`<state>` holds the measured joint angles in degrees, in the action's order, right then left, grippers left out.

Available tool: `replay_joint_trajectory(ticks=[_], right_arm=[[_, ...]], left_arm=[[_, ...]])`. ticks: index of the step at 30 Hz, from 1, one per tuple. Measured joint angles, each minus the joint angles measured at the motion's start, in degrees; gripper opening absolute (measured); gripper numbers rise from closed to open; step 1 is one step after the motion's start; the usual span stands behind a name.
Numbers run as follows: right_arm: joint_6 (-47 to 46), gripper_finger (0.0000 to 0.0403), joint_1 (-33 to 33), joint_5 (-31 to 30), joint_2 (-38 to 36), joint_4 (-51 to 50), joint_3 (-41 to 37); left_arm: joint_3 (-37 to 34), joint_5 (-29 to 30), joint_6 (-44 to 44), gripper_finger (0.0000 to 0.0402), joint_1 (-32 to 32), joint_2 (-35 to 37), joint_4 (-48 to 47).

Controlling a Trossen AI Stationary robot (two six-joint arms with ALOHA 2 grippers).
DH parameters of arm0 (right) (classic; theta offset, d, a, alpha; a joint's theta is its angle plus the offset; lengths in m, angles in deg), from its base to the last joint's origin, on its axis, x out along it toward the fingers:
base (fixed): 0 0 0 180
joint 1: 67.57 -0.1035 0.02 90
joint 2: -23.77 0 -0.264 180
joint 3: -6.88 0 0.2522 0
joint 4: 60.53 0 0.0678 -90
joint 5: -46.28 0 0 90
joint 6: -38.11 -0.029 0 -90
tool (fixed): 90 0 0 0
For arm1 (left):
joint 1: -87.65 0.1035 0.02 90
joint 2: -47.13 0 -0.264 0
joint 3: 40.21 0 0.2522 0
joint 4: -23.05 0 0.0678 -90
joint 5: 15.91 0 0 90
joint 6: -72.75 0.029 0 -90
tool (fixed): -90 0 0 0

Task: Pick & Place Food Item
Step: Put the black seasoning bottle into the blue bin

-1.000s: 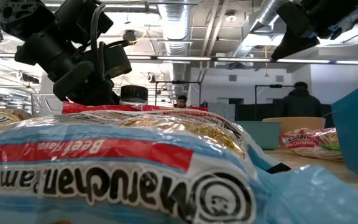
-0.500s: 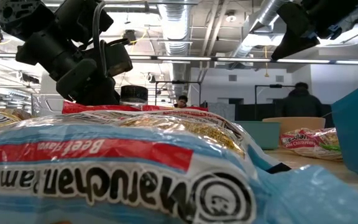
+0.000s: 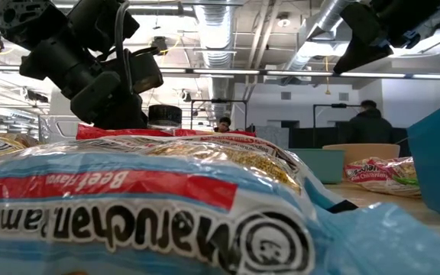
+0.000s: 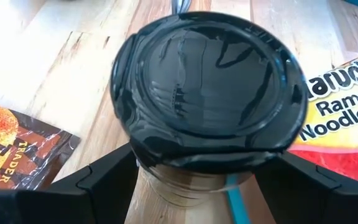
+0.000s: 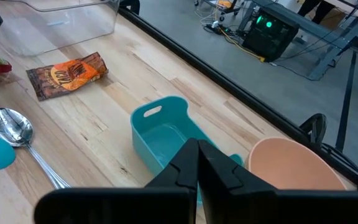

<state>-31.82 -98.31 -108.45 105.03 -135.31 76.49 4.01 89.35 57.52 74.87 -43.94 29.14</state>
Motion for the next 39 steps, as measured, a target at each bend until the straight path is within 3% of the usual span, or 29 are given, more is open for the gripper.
replay_joint_trajectory(ticks=[9, 19, 34, 39], right_arm=[[0.02, 0.0, -0.01, -0.02, 0.0, -0.02, 0.0], [0.77, 0.0, -0.01, -0.02, 0.0, 0.22, 0.0], [0.92, 0.0, -0.01, -0.01, 0.0, 0.28, 0.0], [0.92, 0.0, 0.01, 0.0, 0.0, 0.31, 0.0]], left_arm=[[-0.04, 0.21, -0.14, 0.0297, 0.0, -6.68, 5.61], [-0.02, 0.26, -0.16, 0.029, 0.0, -6.45, 7.54], [-0.02, 1.02, -0.19, 0.0195, 0.0, -6.45, 7.29], [-0.02, 1.02, -0.21, 0.0183, 0.0, -6.45, 7.29]])
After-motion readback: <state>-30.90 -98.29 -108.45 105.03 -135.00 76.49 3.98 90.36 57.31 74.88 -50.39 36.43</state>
